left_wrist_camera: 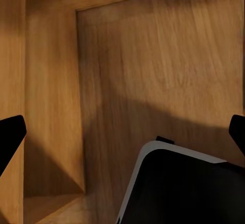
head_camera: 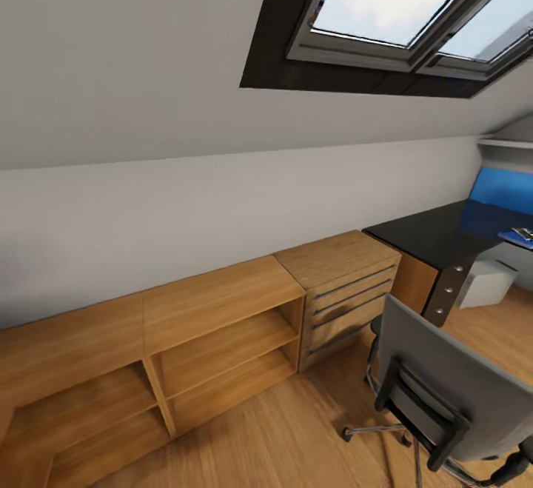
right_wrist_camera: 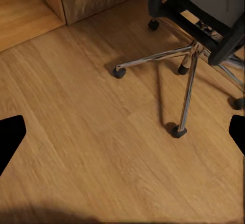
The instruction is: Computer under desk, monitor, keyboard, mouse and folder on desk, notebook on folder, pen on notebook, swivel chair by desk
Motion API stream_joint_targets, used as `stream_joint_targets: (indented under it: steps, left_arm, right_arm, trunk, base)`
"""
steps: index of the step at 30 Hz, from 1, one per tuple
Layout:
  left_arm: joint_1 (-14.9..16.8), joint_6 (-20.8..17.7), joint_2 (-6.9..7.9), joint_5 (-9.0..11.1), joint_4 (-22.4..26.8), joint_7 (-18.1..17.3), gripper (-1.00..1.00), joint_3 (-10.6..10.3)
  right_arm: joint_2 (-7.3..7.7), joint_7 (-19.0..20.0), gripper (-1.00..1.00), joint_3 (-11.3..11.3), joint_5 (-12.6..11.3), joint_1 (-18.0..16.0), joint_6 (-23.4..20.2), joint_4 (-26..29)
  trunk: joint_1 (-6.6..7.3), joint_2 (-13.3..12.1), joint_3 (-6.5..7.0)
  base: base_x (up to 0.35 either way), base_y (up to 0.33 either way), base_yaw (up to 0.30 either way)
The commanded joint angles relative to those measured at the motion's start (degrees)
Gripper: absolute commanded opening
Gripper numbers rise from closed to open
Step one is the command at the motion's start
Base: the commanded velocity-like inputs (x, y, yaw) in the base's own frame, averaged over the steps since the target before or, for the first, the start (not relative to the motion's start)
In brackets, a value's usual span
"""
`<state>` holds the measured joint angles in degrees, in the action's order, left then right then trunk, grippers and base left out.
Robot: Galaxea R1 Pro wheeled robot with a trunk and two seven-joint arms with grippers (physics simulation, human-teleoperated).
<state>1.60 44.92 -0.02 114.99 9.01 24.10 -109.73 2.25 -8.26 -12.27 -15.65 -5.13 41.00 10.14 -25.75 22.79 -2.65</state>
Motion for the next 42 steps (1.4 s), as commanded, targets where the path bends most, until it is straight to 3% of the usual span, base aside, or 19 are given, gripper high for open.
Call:
stream_joint_targets:
  steps: [1, 30, 35, 36, 42]
  left_arm:
    - [0.1, 0.2, 0.02, 0.1, 0.1, 0.5, 1.00, -0.5]
    - [0.1, 0.7, 0.01, -0.3, -0.8, 0.6, 1.00, -0.3]
    - [2.5, 0.8, -0.05, -0.2, -2.8, 0.6, 1.00, -0.2]
    - [5.3, 0.7, -0.05, 0.0, -3.5, 0.6, 1.00, -0.2]
    - [6.2, 0.4, -0.05, 0.4, -3.6, 0.6, 1.00, -0.2]
  right_arm:
    - [0.03, -0.3, 1.00, -0.5, -0.3, -0.1, 0.1, 0.0]
    - [-0.13, -0.3, 1.00, -0.7, -0.3, -0.1, 0.1, 0.0]
    - [-0.14, -0.3, 1.00, -0.7, -0.3, -0.1, 0.1, 0.0]
    - [-0.36, -0.3, 1.00, -0.7, -0.4, -0.1, -0.3, 0.0]
    - [-1.03, -0.3, 1.00, -0.7, -0.5, -0.1, -2.0, 0.1]
  trunk:
    - [-0.04, 0.1, -0.13]
    - [-0.04, 0.1, 0.00]
    - [-0.04, 0.1, 0.02]
    - [-0.04, 0.1, -0.03]
    - [-0.04, 0.1, -0.39]
  base:
    - [0.000, 0.000, -0.251]
    - [0.000, 0.000, -0.250]
    - [0.000, 0.000, -0.252]
    - [0.000, 0.000, -0.214]
    - [0.000, 0.000, -0.195]
